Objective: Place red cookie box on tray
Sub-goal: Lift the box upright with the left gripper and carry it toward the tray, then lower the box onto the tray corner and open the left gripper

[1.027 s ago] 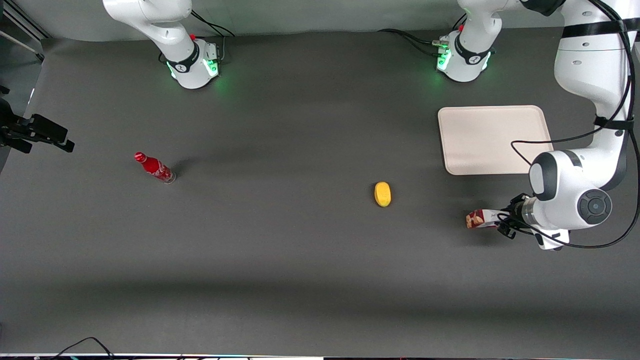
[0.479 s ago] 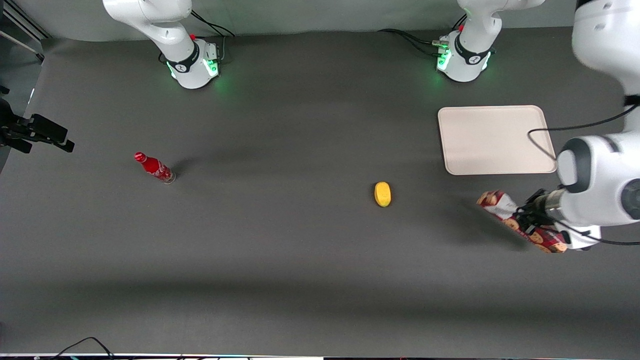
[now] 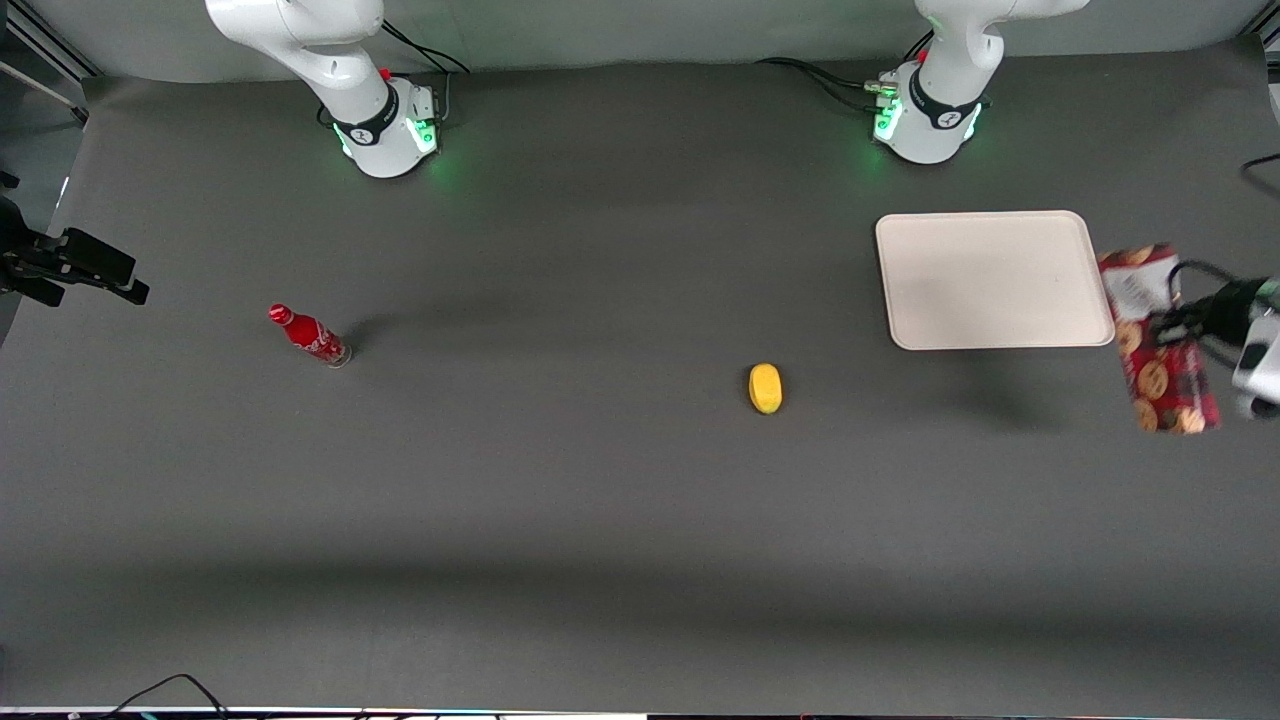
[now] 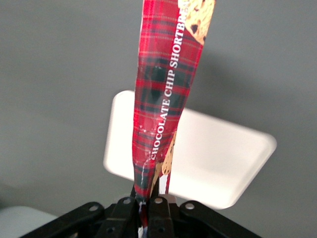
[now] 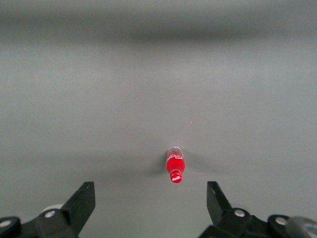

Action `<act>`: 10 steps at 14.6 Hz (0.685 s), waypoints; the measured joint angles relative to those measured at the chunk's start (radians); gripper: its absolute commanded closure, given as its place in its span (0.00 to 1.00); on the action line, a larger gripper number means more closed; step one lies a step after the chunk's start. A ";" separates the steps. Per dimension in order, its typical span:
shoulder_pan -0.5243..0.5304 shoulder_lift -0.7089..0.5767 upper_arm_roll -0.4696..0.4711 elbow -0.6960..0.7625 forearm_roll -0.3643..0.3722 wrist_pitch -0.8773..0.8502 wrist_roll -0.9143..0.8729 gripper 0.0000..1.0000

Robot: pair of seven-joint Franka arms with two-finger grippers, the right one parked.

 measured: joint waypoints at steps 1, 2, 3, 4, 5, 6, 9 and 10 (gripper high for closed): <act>0.001 -0.042 0.011 -0.059 0.028 0.001 0.050 1.00; 0.001 -0.084 0.028 -0.123 0.042 0.006 0.096 1.00; 0.001 -0.123 0.053 -0.191 0.047 0.022 0.151 1.00; 0.001 -0.158 0.086 -0.258 0.049 0.056 0.202 1.00; 0.001 -0.190 0.124 -0.328 0.056 0.107 0.243 1.00; 0.003 -0.219 0.159 -0.403 0.075 0.169 0.270 1.00; 0.004 -0.264 0.245 -0.604 0.107 0.366 0.287 1.00; 0.004 -0.267 0.271 -0.660 0.109 0.434 0.289 1.00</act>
